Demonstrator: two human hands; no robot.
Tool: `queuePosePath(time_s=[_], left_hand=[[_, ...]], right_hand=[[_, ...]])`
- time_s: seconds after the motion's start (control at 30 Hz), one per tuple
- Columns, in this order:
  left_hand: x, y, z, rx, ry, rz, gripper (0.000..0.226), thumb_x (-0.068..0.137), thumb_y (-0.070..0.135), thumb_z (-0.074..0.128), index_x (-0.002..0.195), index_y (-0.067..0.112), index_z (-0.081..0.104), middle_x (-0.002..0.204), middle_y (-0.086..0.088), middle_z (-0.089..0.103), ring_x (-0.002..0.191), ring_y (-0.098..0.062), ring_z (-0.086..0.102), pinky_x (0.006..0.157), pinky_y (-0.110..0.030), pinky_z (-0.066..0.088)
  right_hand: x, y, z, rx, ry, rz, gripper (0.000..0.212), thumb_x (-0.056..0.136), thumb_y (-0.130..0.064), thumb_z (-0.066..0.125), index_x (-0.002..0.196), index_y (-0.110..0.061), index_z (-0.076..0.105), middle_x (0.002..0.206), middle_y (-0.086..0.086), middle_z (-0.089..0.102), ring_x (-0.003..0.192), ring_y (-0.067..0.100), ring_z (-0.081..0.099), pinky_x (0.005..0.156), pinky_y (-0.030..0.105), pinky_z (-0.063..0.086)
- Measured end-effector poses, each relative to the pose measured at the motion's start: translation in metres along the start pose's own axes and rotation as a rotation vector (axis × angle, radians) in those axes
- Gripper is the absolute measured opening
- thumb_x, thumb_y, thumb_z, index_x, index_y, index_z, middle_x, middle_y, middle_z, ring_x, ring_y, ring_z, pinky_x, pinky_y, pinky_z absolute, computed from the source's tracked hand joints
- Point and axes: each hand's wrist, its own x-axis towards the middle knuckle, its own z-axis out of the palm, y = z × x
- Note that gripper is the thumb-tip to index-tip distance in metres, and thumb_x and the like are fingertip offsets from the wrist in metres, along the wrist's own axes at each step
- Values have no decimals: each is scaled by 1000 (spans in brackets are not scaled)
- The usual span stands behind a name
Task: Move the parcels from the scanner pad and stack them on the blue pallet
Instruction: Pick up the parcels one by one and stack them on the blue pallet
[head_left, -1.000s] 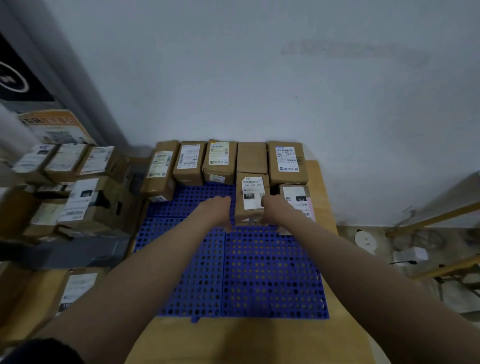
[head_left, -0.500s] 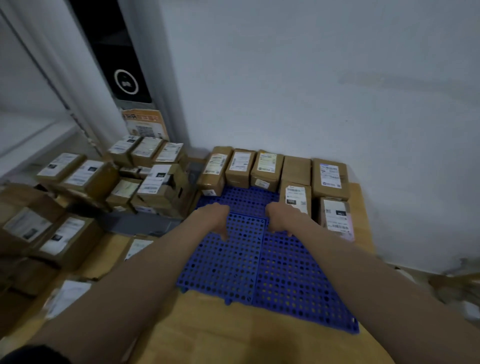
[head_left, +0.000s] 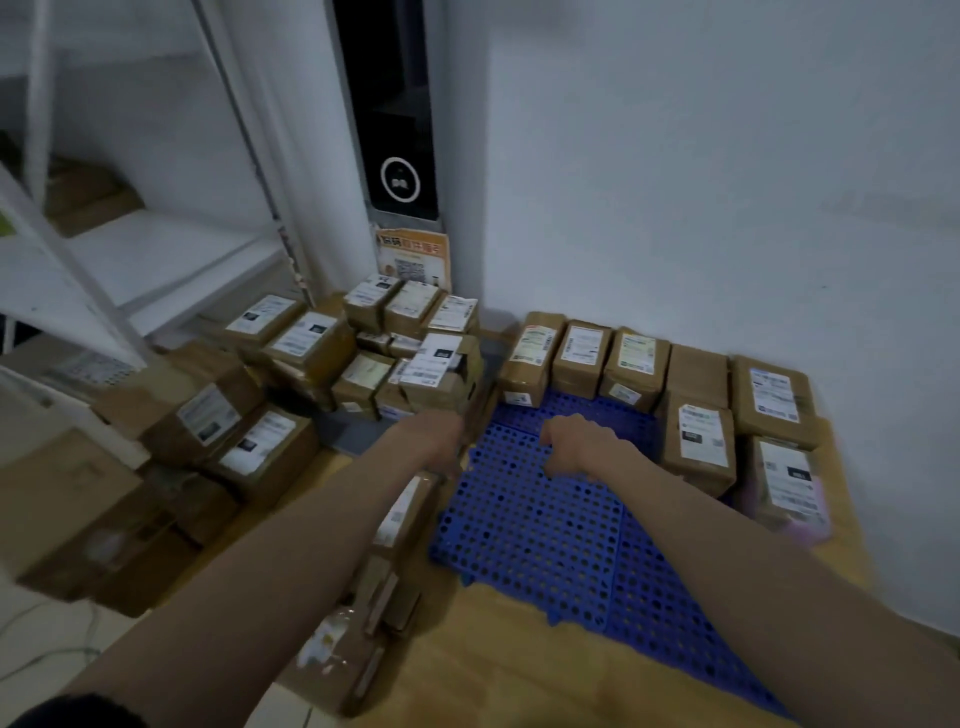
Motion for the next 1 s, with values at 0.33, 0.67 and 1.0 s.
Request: queuePosePath(time_s=[0.33, 0.67, 1.0], left_hand=[[-49, -163, 10, 1, 168, -142, 49, 84, 33, 72, 127, 17, 54, 123, -5, 61, 111, -24, 59, 90, -39, 51], [-93, -293, 23, -124, 201, -214, 47, 87, 36, 66, 128, 17, 53, 128, -3, 57, 114, -21, 54, 95, -35, 47], [-111, -366, 38, -83, 210, -351, 26, 85, 41, 61, 96, 17, 58, 88, -1, 60, 77, -20, 57, 63, -31, 47]], right_hand=[[32, -164, 6, 27, 14, -41, 32, 96, -24, 57, 123, -8, 60, 120, 12, 62, 97, 26, 66, 78, 37, 56], [60, -307, 6, -69, 74, -241, 40, 90, -28, 63, 128, -17, 58, 122, 7, 61, 106, 24, 61, 85, 35, 54], [96, -371, 20, -24, 55, -322, 24, 90, -23, 58, 111, -14, 65, 106, 6, 64, 84, 20, 61, 79, 38, 58]])
